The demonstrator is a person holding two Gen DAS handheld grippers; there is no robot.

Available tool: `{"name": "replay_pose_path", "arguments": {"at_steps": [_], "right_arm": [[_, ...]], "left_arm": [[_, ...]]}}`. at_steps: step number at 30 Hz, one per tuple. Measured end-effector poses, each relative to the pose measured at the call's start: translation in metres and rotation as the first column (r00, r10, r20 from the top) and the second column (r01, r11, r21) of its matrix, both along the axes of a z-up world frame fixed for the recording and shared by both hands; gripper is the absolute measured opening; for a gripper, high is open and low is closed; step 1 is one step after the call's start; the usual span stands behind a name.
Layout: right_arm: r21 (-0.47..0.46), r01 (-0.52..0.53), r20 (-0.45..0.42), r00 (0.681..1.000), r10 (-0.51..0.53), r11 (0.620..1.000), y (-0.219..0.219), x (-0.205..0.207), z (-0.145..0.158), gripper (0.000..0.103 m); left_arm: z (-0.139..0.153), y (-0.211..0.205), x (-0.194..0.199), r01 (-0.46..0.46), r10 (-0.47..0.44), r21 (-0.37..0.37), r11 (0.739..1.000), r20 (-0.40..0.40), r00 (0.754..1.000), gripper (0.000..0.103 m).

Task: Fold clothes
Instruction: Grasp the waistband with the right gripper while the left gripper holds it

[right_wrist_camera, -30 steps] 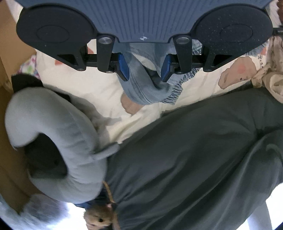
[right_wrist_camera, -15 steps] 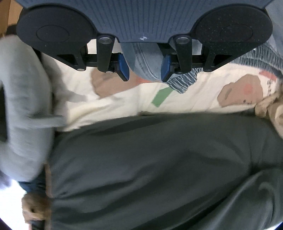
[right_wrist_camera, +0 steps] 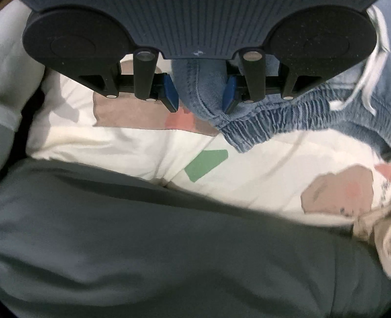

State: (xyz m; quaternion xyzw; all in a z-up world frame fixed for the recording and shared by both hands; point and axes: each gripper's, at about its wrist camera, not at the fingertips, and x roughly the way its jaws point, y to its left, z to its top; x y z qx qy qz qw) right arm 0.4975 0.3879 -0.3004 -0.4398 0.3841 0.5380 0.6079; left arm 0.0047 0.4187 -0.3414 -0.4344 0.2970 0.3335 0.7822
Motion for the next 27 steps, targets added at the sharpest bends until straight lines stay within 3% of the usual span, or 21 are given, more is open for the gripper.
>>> {"name": "replay_pose_path", "arguments": {"at_steps": [3, 8, 14, 17, 21, 27], "right_arm": [[-0.06, -0.041, 0.01, 0.999, 0.042, 0.997, 0.009, 0.0, -0.012, 0.051], [-0.123, -0.08, 0.009, 0.997, 0.082, 0.989, 0.015, 0.002, -0.029, 0.057], [-0.137, -0.064, -0.046, 0.997, 0.059, 0.988, 0.01, 0.012, -0.039, 0.056], [-0.149, -0.061, -0.074, 0.996, 0.05, 0.987, 0.01, 0.013, -0.041, 0.047], [-0.158, -0.11, -0.086, 0.992, 0.097, 0.981, 0.007, 0.002, -0.04, 0.013], [-0.144, -0.138, 0.022, 0.989, 0.143, 0.98, -0.002, -0.011, -0.03, 0.01]], "left_arm": [[0.007, 0.002, -0.013, -0.032, 0.032, 0.023, 0.999, 0.004, 0.999, 0.042], [-0.002, 0.015, -0.022, -0.088, 0.088, -0.007, 0.996, 0.002, 0.996, 0.042], [-0.016, 0.023, -0.01, -0.076, 0.077, -0.045, 0.996, 0.029, 0.997, 0.042], [-0.025, 0.024, -0.003, -0.064, 0.065, -0.061, 0.996, 0.019, 0.998, 0.041], [-0.034, 0.023, 0.001, -0.044, 0.045, -0.075, 0.996, 0.013, 0.999, 0.041], [-0.04, 0.024, 0.014, -0.011, 0.011, -0.066, 0.998, -0.009, 1.0, 0.04]]}}
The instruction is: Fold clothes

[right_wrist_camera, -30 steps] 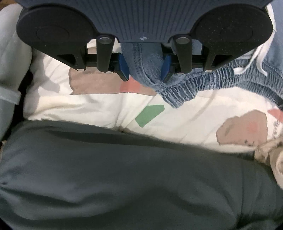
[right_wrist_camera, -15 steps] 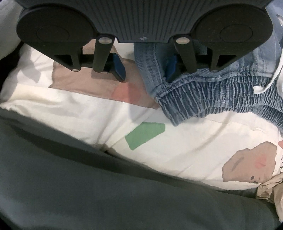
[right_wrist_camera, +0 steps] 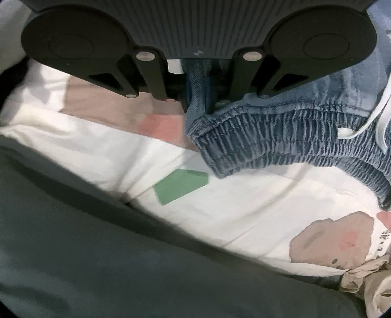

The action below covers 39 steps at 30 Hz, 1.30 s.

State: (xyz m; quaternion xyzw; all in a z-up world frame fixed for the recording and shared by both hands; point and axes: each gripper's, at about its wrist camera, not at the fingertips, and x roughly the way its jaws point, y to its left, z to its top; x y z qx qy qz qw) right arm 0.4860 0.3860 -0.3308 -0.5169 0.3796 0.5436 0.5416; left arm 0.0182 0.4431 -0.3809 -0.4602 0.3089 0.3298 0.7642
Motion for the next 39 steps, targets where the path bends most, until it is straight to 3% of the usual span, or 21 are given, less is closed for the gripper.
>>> {"name": "replay_pose_path", "arguments": {"at_steps": [6, 7, 8, 11, 16, 23, 29, 39], "right_arm": [[0.056, 0.031, 0.094, 0.995, -0.036, 0.998, -0.012, 0.005, 0.012, 0.009], [0.07, 0.035, 0.106, 0.993, -0.042, 0.997, -0.014, 0.003, 0.013, 0.009], [0.083, 0.038, 0.118, 0.992, -0.048, 0.996, -0.017, 0.002, 0.014, 0.009], [0.129, 0.068, 0.121, 0.989, -0.084, 0.989, -0.024, 0.001, 0.021, 0.008], [0.214, 0.106, 0.091, 0.988, -0.127, 0.971, -0.027, -0.001, 0.047, 0.004], [0.319, 0.095, 0.1, 0.986, -0.133, 0.943, -0.02, -0.016, 0.087, 0.003], [0.396, 0.124, 0.094, 0.98, -0.174, 0.91, -0.003, -0.006, 0.102, 0.003], [0.389, 0.167, 0.095, 0.971, -0.22, 0.906, 0.023, 0.003, 0.096, 0.002]], "left_arm": [[-0.005, 0.002, 0.02, 0.054, -0.054, -0.004, 0.999, -0.009, 0.999, 0.04], [-0.005, 0.002, 0.022, 0.06, -0.061, -0.004, 0.998, -0.01, 0.998, 0.036], [-0.006, 0.002, 0.025, 0.069, -0.069, -0.014, 0.998, -0.005, 0.998, 0.024], [-0.008, 0.002, 0.025, 0.06, -0.06, -0.041, 0.997, 0.009, 0.998, 0.014], [0.008, 0.002, 0.015, 0.011, -0.011, 0.0, 1.0, 0.032, 0.999, 0.007], [0.056, -0.001, 0.01, -0.027, 0.022, 0.145, 0.989, 0.035, 0.999, 0.005], [0.086, 0.022, 0.011, -0.055, 0.046, 0.242, 0.969, 0.041, 0.998, 0.005], [0.082, 0.062, 0.026, -0.057, 0.063, 0.285, 0.957, -0.011, 0.998, 0.005]]}}
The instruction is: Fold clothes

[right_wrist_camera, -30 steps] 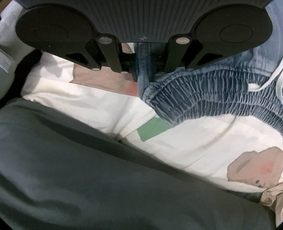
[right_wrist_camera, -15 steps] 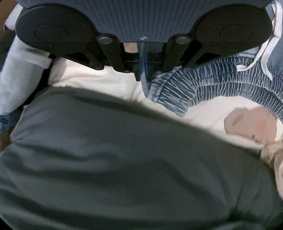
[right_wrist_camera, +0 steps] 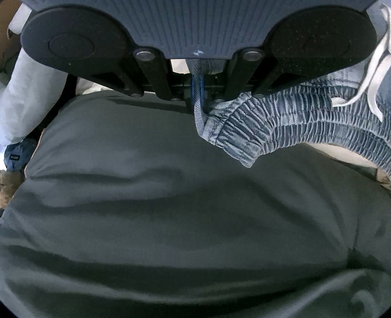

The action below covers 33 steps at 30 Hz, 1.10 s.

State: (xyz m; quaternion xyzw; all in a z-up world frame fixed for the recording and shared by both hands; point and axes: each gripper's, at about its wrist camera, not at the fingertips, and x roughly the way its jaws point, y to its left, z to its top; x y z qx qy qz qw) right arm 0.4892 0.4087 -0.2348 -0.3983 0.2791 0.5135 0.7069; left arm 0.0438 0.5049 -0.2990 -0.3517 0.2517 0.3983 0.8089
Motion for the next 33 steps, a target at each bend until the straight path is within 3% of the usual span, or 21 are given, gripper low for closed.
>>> {"name": "replay_pose_path", "arguments": {"at_steps": [9, 18, 23, 27, 28, 33], "right_arm": [[-0.101, 0.017, -0.032, 0.999, -0.02, 0.995, 0.039, 0.007, -0.048, 0.002], [-0.159, 0.043, -0.065, 0.996, -0.054, 0.986, 0.063, 0.02, -0.086, 0.004], [-0.136, 0.096, -0.157, 0.981, -0.117, 0.986, 0.061, 0.035, -0.072, 0.011], [-0.086, 0.047, -0.115, 0.992, -0.057, 0.995, 0.04, 0.026, -0.039, 0.039], [-0.07, 0.038, -0.12, 0.992, -0.046, 0.997, 0.033, 0.024, -0.031, 0.041], [-0.032, 0.009, -0.132, 0.991, -0.013, 0.999, -0.003, 0.012, -0.001, 0.042]], "left_arm": [[-0.054, 0.014, 0.006, -0.048, 0.039, -0.085, 0.995, -0.099, 0.994, 0.004], [-0.076, 0.018, 0.022, -0.037, 0.017, -0.1, 0.994, -0.186, 0.982, 0.006], [-0.068, 0.015, 0.025, -0.014, -0.006, -0.101, 0.995, -0.201, 0.98, 0.021], [-0.052, 0.003, 0.012, -0.014, 0.001, -0.058, 0.998, -0.217, 0.976, 0.034], [-0.047, 0.0, 0.01, -0.013, 0.003, -0.046, 0.999, -0.212, 0.977, 0.037], [-0.025, -0.014, 0.022, 0.006, -0.002, 0.021, 1.0, -0.182, 0.983, 0.049]]}}
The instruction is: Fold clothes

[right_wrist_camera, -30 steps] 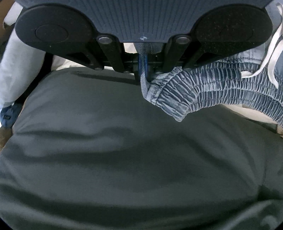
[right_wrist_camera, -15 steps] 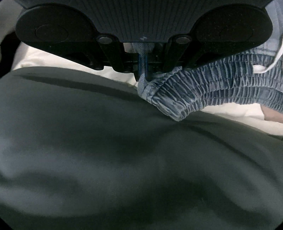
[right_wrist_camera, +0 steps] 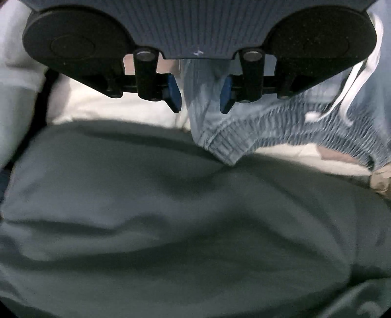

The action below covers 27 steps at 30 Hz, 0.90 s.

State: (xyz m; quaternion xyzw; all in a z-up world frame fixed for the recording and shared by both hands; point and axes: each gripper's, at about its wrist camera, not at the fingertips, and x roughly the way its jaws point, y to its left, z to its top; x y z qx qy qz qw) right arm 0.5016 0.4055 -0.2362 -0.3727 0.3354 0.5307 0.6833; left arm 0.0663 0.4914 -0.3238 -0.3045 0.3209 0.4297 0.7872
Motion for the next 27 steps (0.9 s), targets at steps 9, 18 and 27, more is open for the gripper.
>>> {"name": "replay_pose_path", "arguments": {"at_steps": [9, 18, 27], "right_arm": [[0.038, 0.05, -0.039, 0.998, -0.048, 0.998, -0.102, 0.005, 0.032, 0.042], [0.047, 0.186, -0.001, 0.983, -0.186, 0.981, -0.221, 0.005, 0.044, 0.042], [0.017, 0.386, -0.064, 0.921, -0.385, 0.922, -0.329, -0.009, 0.02, 0.043]], "left_arm": [[0.018, -0.025, 0.092, 0.175, -0.178, 0.035, 0.984, 0.091, 0.98, 0.052], [0.0, -0.062, 0.186, 0.348, -0.349, 0.019, 0.937, 0.084, 0.934, 0.052], [-0.007, -0.11, 0.234, 0.498, -0.497, 0.007, 0.867, 0.049, 0.866, 0.059]]}}
